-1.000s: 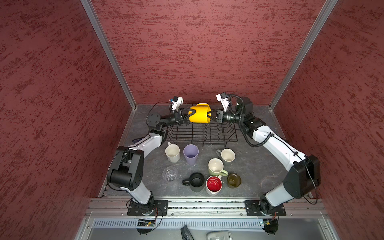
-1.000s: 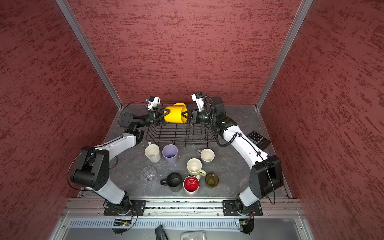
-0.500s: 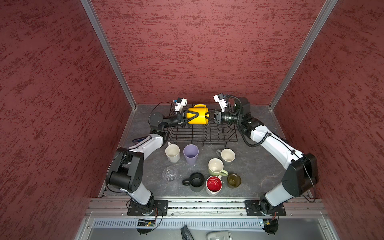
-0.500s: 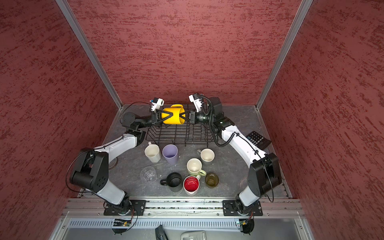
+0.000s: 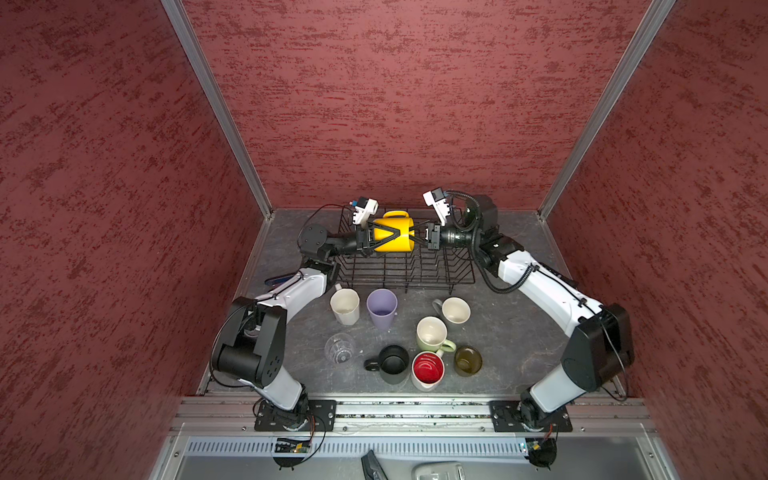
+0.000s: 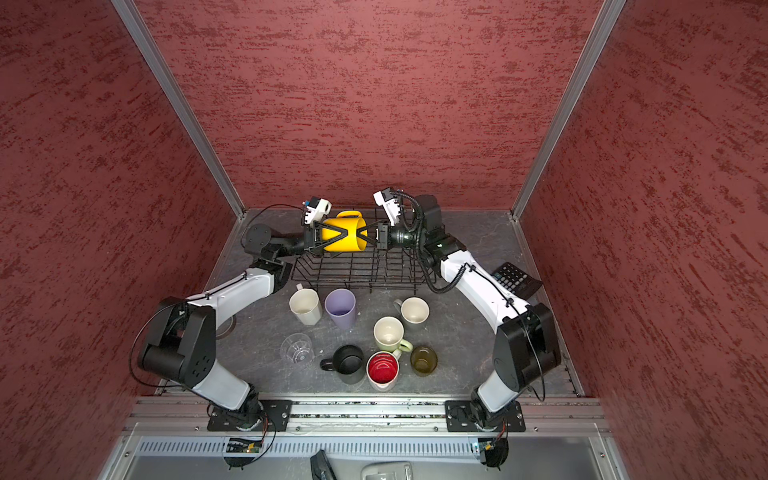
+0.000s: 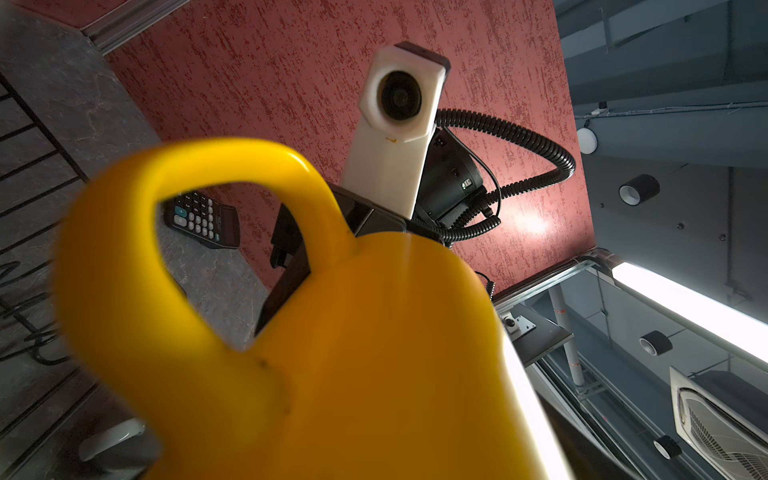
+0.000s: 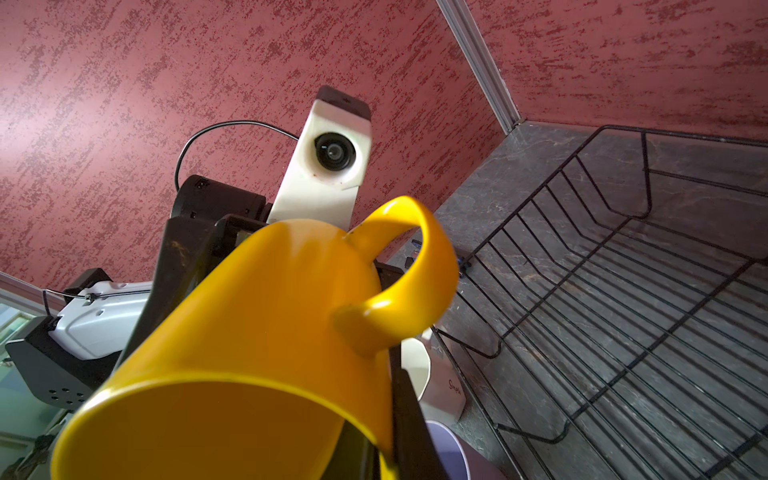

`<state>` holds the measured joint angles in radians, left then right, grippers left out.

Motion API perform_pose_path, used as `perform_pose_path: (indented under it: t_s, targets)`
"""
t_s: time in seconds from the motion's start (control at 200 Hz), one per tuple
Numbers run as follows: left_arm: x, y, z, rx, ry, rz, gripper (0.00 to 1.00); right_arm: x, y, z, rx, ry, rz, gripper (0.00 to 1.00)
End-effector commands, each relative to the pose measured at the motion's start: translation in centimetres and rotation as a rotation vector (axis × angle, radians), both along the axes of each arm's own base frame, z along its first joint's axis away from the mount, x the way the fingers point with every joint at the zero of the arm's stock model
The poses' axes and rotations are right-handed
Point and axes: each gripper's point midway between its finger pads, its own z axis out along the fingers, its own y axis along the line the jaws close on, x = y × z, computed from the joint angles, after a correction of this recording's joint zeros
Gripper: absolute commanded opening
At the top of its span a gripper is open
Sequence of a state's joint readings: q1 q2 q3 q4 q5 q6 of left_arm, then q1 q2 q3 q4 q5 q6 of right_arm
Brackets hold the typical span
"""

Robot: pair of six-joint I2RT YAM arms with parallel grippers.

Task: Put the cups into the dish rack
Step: 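Grasp the yellow mug with the left gripper and open the right gripper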

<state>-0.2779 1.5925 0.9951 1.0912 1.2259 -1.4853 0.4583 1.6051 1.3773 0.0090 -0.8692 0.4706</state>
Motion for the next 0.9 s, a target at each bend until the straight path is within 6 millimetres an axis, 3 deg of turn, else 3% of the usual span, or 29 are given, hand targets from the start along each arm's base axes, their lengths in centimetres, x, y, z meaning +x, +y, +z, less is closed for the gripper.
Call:
perform_pose_path:
  t_s: [0.0,0.07,0.265,0.456,0.686,0.892]
  targets:
    - [-2.2,-0.2,3.6,-0.030,-0.151,-0.033,0.86,0.1,0.6,0.9,0.016,-0.059,0.009,0.00]
    - [-2.4,-0.1,3.8,-0.031,-0.155,-0.034,0.77,0.2,0.7,0.9,0.013,-0.057,0.001,0.00]
    - [-2.6,0.1,4.6,-0.033,-0.171,-0.032,0.32,0.8,0.4,1.0,0.006,-0.055,-0.041,0.00]
    - [-2.6,0.4,5.1,-0.030,-0.171,-0.014,0.00,1.3,-0.1,0.9,-0.008,-0.046,-0.089,0.17]
    - [-2.4,1.5,5.8,-0.011,-0.177,0.040,0.00,2.5,-2.3,1.9,-0.040,-0.053,-0.221,0.39]
    - [-1.3,2.5,4.6,0.138,-0.148,0.160,0.00,4.5,-8.0,1.4,-0.105,-0.032,-0.480,0.70]
